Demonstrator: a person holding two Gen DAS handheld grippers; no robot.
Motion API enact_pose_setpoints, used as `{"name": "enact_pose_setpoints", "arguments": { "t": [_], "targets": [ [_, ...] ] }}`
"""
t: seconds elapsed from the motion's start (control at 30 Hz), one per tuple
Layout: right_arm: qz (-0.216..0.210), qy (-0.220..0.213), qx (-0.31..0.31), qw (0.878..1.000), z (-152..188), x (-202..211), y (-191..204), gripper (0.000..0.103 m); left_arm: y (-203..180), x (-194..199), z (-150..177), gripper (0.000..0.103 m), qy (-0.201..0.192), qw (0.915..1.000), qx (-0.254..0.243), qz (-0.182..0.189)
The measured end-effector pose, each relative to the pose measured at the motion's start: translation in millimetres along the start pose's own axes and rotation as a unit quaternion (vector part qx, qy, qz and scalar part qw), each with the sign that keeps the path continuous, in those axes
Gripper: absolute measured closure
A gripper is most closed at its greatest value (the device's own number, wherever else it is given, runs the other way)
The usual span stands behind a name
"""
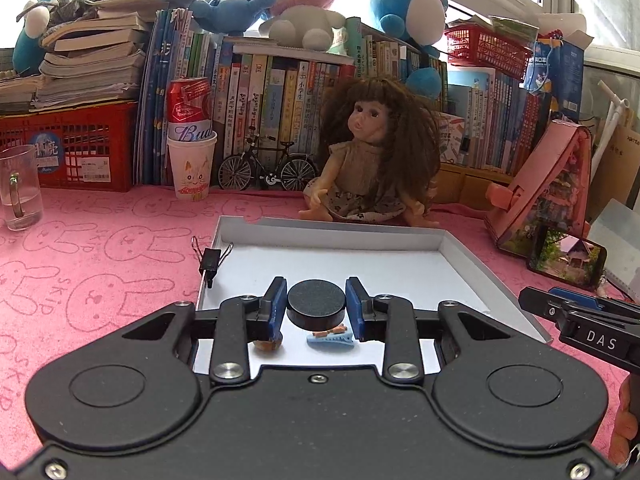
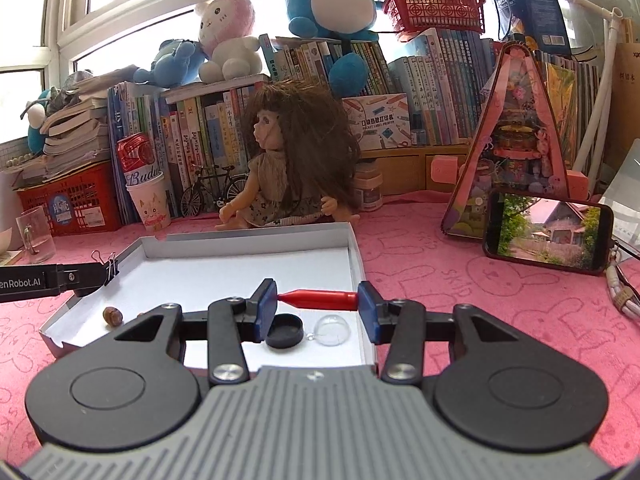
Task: Organize rigid objects
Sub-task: 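Carry the lid and crayon into the tray while the right tool opens to release the crayon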
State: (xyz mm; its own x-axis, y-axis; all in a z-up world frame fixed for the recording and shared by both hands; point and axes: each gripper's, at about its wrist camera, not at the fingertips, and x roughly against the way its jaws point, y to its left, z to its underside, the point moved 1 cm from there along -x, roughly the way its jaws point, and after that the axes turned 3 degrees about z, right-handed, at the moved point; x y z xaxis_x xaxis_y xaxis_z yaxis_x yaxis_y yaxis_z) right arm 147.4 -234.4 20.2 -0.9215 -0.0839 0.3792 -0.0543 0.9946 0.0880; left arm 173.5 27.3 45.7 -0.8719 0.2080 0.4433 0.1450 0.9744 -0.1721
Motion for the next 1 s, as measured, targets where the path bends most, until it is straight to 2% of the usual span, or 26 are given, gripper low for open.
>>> {"name": "enact_pose_setpoints", "arguments": {
  "t": [0.2, 0.43, 0.57, 0.7, 1.0],
  "targets": [
    [-0.001, 0.007, 0.01, 1.0, -11, -29, 6, 0.054, 10, -33, -9, 0.073, 0.018, 0.9996, 0.014, -0.016],
    [-0.017, 0.042, 0.006, 0.999, -12, -59, 10, 0.054, 16, -58, -7, 0.073, 0.042, 0.9985, 0.028, -0.02],
    [-0.029, 0.081, -0.011, 0.996, -18, -74, 7, 0.054, 14, -69, -10, 0.073, 0.059, 0.9977, 0.025, -0.021],
    [-0.022, 0.137, -0.013, 0.99, -32, -93, 6, 0.054, 12, -85, -15, 0.073, 0.097, 0.9949, 0.014, -0.023],
    [-0.034, 0.176, -0.021, 0.984, -33, -111, 4, 0.054, 15, -100, -13, 0.073, 0.125, 0.9915, 0.016, -0.032]
  ]
}}
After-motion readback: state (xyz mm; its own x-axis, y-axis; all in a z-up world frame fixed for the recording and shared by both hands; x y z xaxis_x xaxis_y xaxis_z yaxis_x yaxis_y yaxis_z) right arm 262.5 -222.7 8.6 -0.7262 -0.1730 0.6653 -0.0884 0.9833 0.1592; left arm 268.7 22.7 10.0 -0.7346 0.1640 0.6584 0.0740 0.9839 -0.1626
